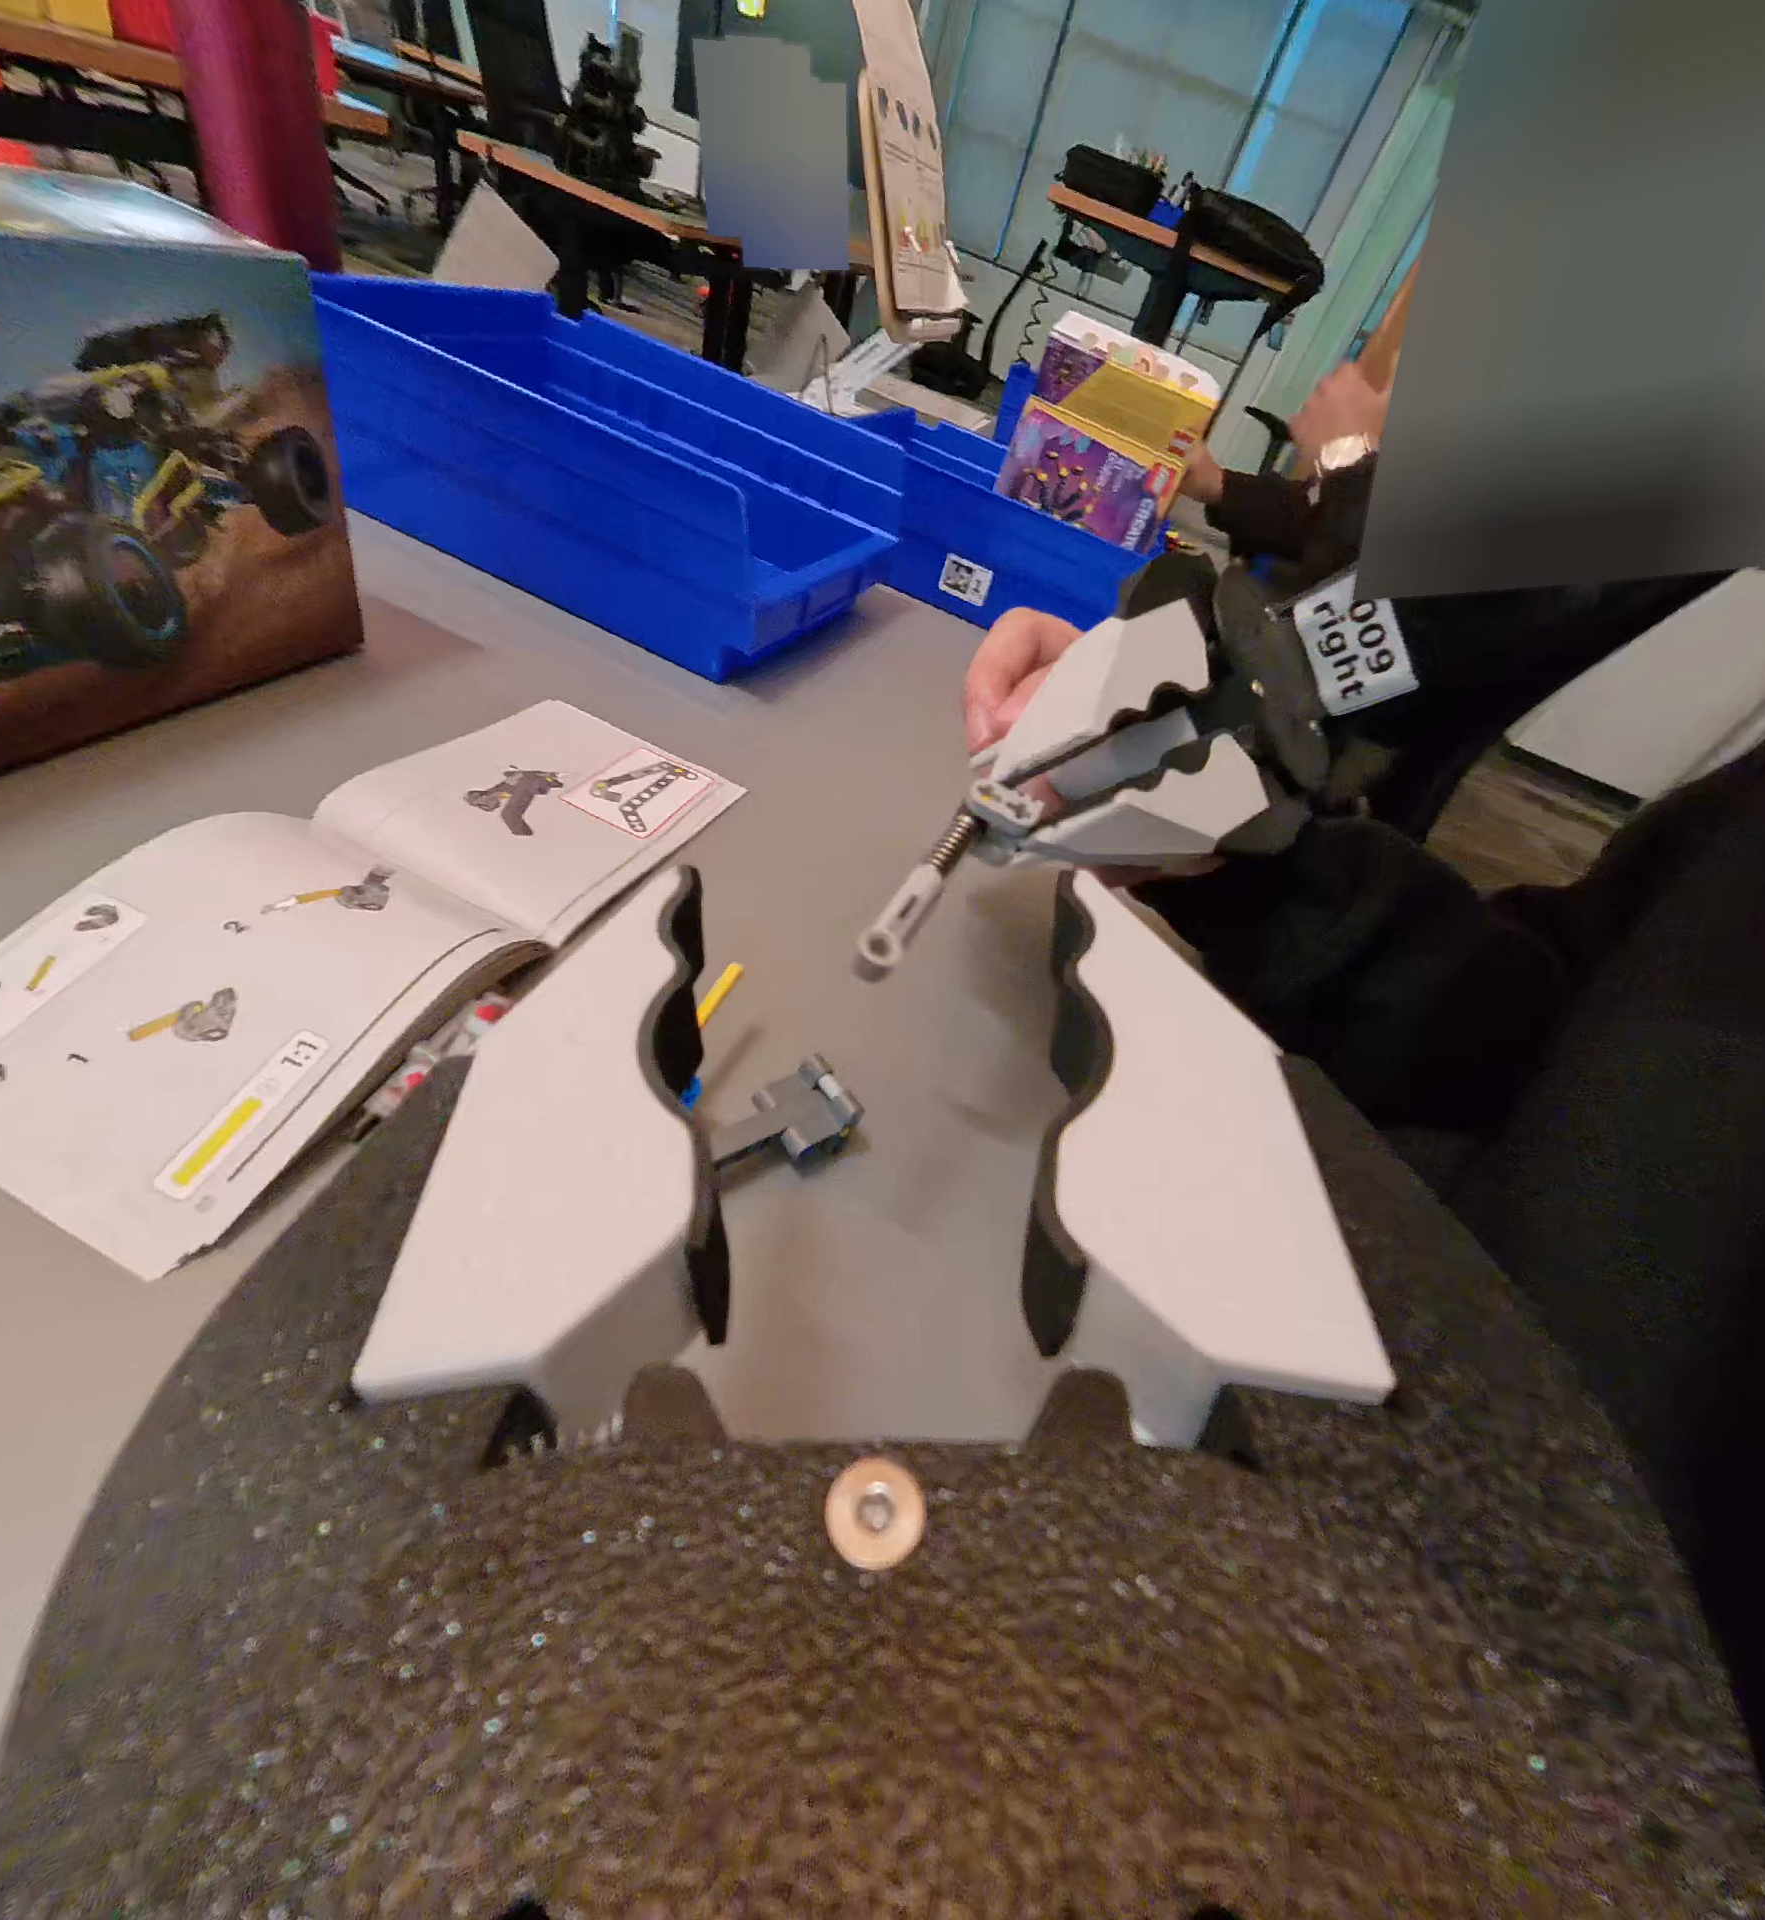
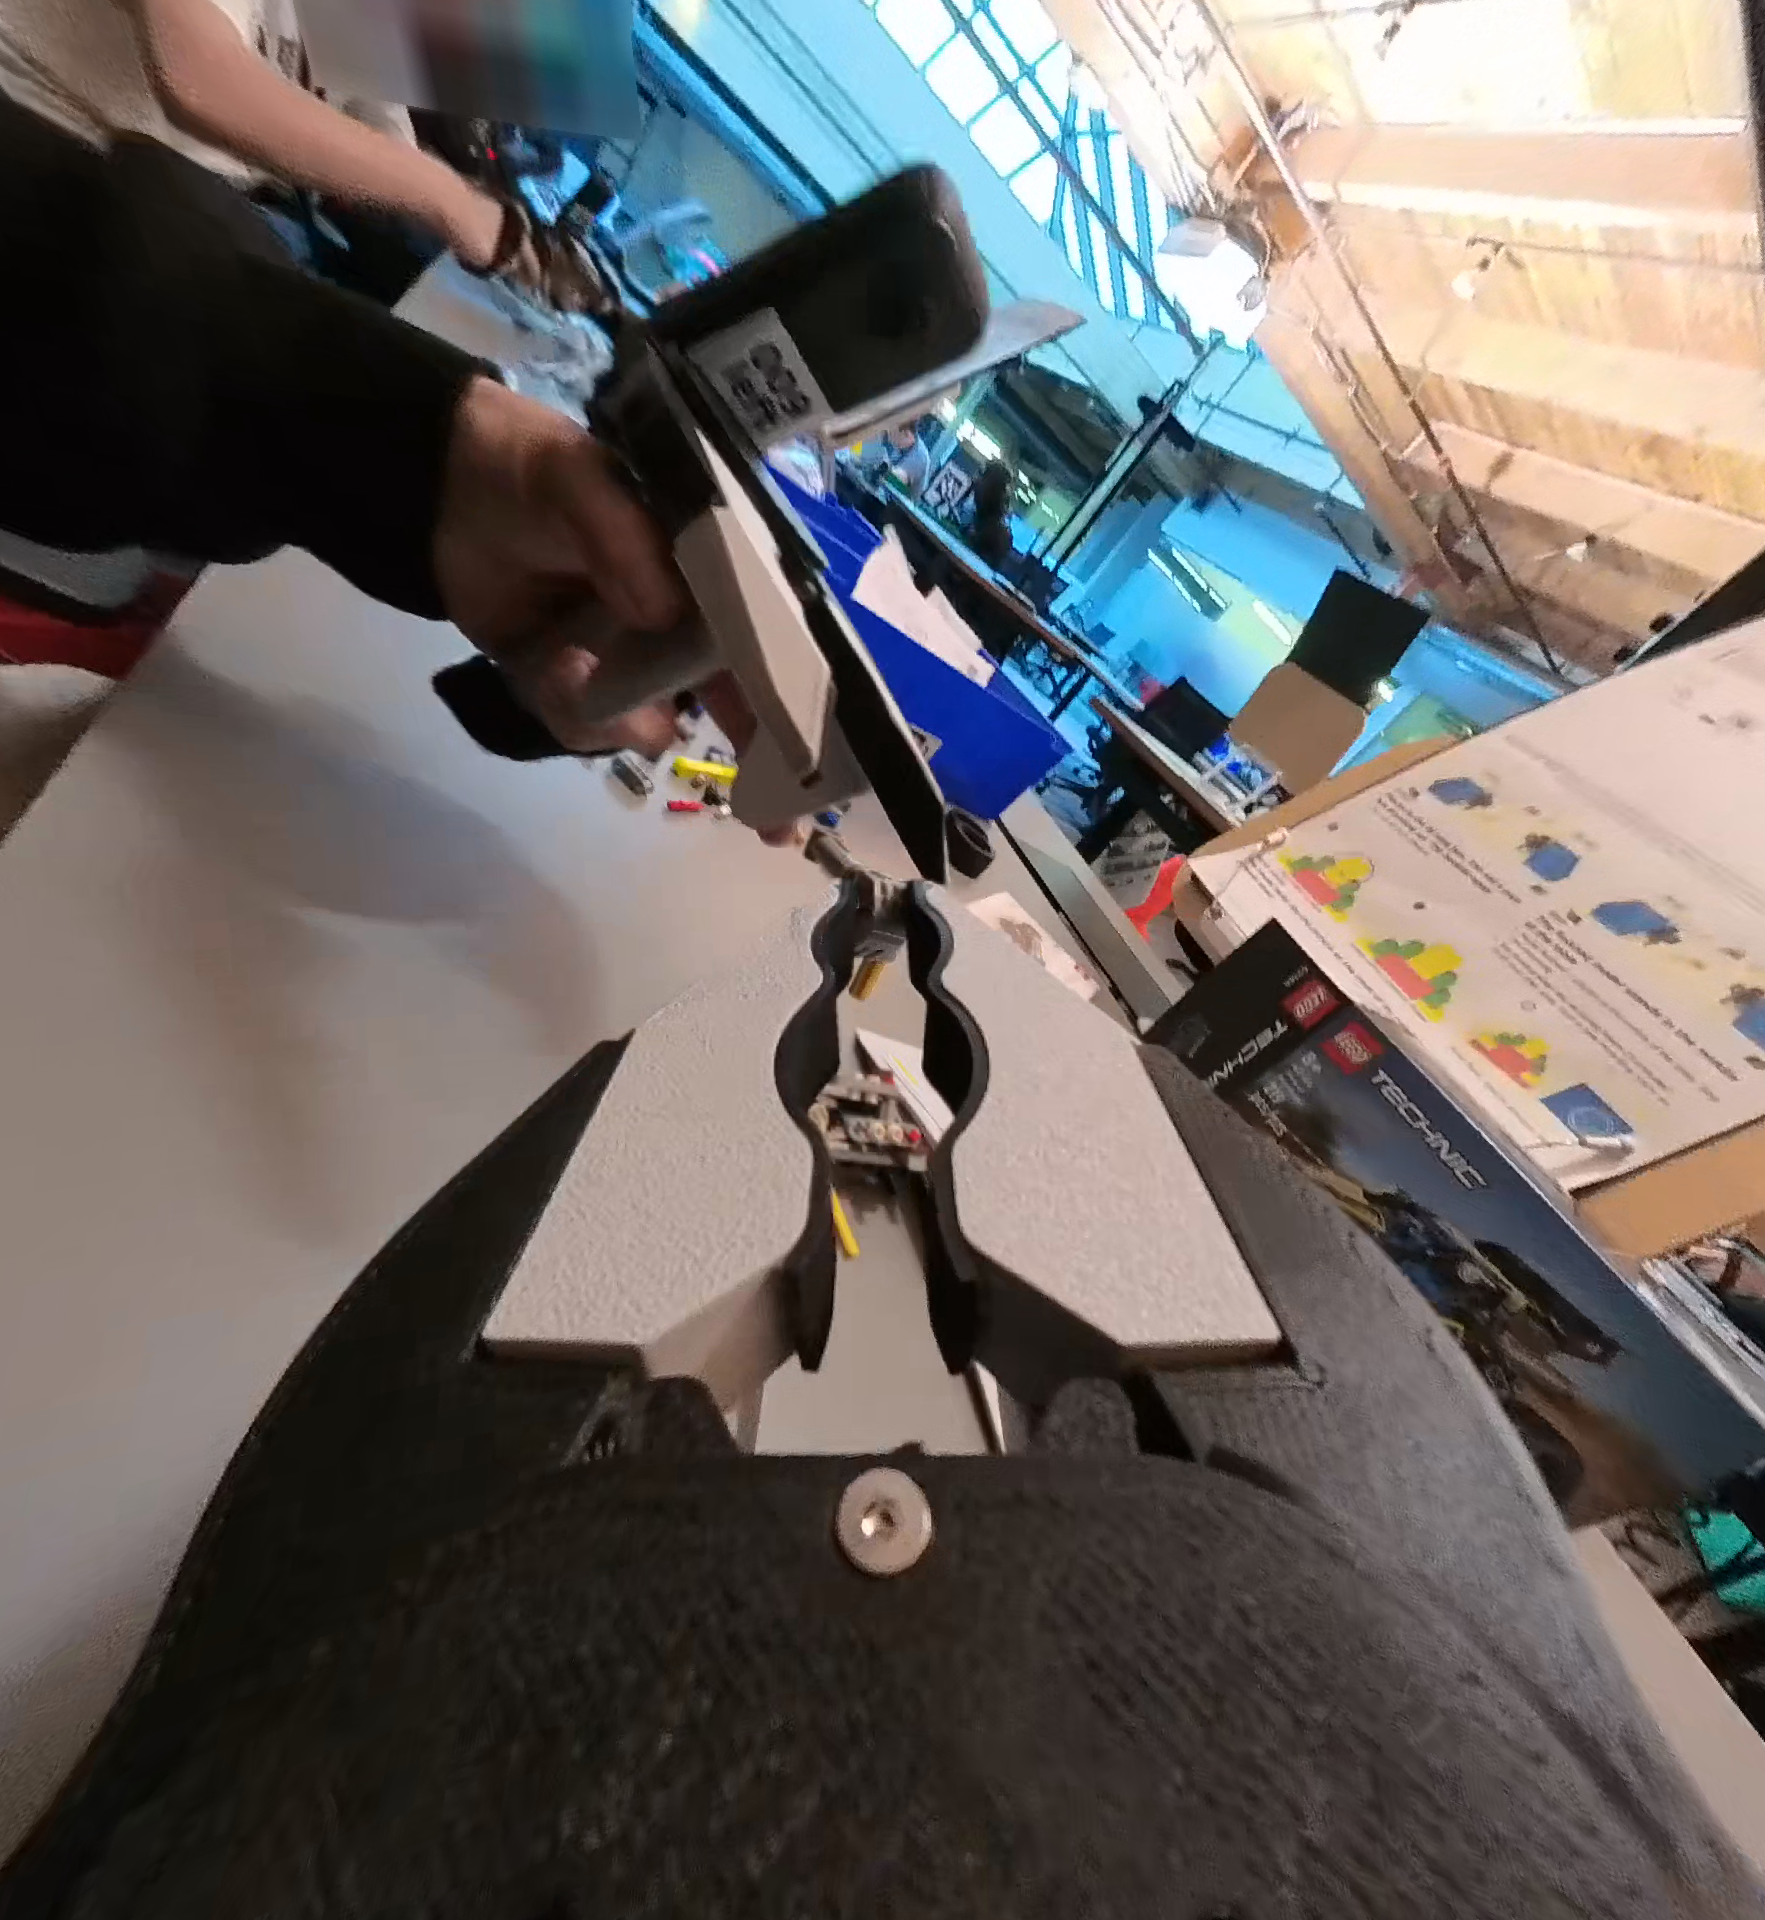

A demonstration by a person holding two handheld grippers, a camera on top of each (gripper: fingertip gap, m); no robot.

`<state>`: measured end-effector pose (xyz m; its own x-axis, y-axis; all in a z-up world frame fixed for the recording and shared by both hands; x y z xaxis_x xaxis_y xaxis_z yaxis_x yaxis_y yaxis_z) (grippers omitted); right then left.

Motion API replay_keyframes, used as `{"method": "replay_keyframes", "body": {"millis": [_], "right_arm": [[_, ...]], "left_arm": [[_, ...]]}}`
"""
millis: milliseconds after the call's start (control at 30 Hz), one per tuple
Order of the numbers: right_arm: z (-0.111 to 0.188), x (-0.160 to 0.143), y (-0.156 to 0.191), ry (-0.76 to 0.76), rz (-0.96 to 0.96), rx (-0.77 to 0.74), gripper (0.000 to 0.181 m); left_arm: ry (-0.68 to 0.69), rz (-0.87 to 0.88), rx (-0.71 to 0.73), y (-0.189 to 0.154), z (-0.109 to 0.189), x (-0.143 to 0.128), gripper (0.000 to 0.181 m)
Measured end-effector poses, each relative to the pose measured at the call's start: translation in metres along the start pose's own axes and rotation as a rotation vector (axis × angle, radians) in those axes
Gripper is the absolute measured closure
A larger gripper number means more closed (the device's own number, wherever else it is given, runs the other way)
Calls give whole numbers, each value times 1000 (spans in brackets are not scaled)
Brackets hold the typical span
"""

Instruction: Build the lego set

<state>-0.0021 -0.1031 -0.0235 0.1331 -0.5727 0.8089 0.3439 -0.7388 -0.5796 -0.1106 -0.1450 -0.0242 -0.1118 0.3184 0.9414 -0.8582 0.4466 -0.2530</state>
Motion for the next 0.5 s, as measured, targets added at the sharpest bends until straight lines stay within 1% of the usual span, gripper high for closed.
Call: {"method": "replay_keyframes", "body": {"millis": [167, 333, 433, 500], "right_arm": [[-3, 5, 10, 9, 70, 6, 175], [-9, 11, 13, -17, 90, -7, 174], [-14, 10, 14, -15, 87, -11, 174], [-16, 8, 15, -9, 84, -19, 174]], "left_arm": [[129, 58, -143, -13, -6, -1, 115], [155, 171, -257, -20, -6, 7, 114], [185, 237, -273, -17, -5, 11, 115], [216, 246, -265, -14, -4, 10, 117]]}}
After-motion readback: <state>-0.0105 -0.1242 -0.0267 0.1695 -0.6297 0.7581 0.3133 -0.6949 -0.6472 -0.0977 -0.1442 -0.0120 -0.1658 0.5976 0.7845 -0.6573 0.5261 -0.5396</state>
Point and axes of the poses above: each gripper's, where its closed fingertips meet, z back along the fingers, x out of its top, y = z × x across the jaws, the point moved 5 cm from there along z, back along the fingers, and after that the axes turned 11 degrees about x, right-handed, at the moved point
